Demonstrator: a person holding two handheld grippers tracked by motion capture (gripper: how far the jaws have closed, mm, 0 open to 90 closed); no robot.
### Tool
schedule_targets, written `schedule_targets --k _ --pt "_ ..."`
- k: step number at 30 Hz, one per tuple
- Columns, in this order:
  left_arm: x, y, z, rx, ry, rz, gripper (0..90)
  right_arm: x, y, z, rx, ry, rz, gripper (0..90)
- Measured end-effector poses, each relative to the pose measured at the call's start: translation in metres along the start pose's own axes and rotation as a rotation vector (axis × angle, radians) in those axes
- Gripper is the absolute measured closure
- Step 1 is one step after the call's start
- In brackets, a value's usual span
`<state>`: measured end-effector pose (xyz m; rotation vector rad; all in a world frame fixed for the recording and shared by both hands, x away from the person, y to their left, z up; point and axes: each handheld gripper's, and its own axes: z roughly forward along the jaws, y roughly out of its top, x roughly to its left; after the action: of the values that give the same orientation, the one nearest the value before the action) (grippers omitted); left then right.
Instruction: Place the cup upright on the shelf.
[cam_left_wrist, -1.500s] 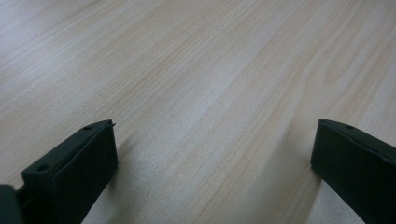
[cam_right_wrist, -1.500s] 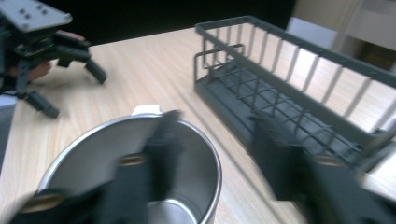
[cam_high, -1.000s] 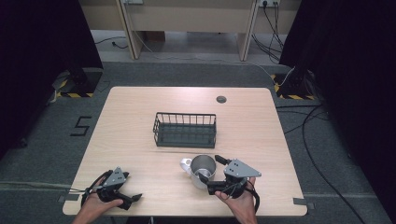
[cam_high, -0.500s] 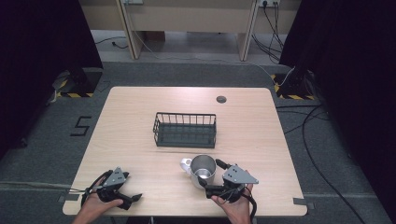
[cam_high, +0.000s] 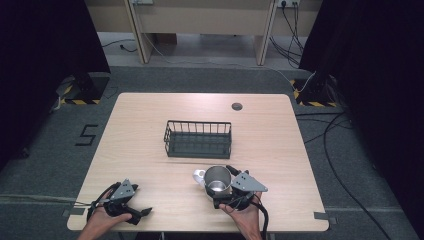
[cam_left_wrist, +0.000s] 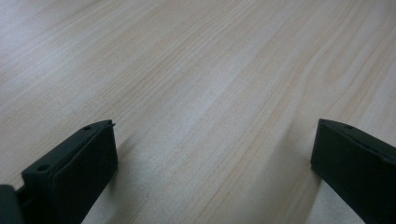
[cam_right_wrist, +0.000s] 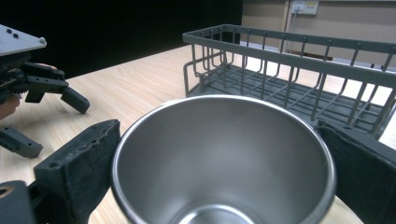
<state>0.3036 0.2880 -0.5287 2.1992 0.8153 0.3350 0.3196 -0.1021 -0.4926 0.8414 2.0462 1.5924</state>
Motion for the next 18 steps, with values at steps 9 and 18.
schedule_targets --k 9,18 --pt "0.0 0.0 0.0 0.0 0.0 0.0 0.0 -0.0015 0.0002 0.0036 -0.012 0.022 -0.001 5.6" --pt "0.0001 0.0 0.0 0.0 0.0 0.0 0.0 -0.0069 0.0037 0.0033 -0.016 0.048 0.019 6.0"
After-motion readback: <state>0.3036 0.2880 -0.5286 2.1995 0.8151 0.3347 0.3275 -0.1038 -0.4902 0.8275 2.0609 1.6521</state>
